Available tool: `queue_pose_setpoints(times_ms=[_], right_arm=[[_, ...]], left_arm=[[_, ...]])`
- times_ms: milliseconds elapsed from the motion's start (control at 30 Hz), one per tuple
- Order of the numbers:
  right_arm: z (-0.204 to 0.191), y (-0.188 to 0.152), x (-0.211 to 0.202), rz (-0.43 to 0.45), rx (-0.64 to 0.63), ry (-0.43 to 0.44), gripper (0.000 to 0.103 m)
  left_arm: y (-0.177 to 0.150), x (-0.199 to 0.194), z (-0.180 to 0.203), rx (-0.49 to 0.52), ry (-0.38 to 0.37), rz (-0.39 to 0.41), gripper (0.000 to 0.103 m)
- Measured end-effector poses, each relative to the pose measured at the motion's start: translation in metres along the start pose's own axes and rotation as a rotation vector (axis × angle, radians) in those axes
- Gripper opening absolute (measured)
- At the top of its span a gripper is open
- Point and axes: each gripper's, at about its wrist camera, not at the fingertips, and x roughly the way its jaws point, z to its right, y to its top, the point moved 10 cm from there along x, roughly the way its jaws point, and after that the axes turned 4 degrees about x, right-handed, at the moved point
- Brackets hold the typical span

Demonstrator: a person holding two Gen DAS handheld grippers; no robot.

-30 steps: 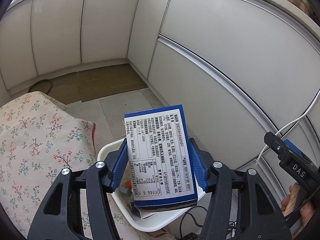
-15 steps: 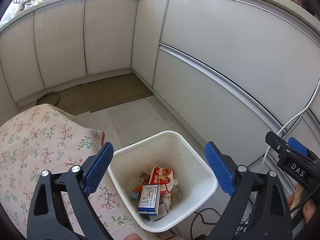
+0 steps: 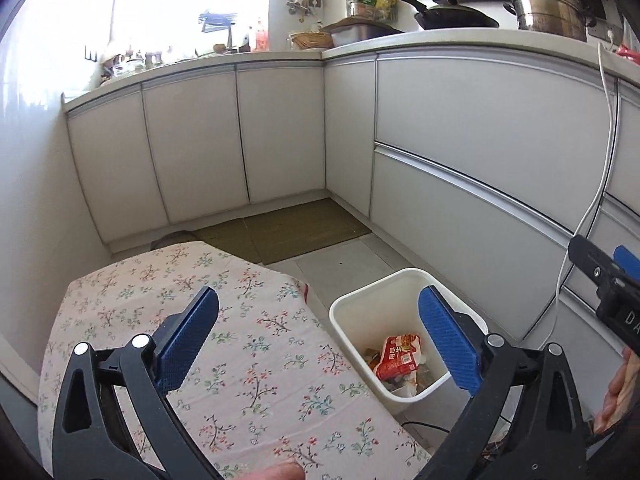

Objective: Collect trash

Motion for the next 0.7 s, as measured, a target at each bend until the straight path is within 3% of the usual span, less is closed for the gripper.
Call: queue_pose_setpoints(times_ms=[267, 433, 700], right_arm=[[-0.061, -0.027, -0.025, 0.009, -0.098, 0.120, 0.096], [-0.089, -0.045, -0.030, -0.006, -0.159, 0.126, 0.096], [-0.114, -0.054, -0.034, 0.006, -0.221, 0.116, 0.096]], left_arm=[[-0.026, -0.040, -0.050, -0.072, 0.038, -0.004, 0.096], [-0.030, -0.046, -0.075, -0.151, 0.022, -0.004, 0.096], [-0.032, -0.051, -0.088, -0.170, 0.019, 0.018, 0.096]])
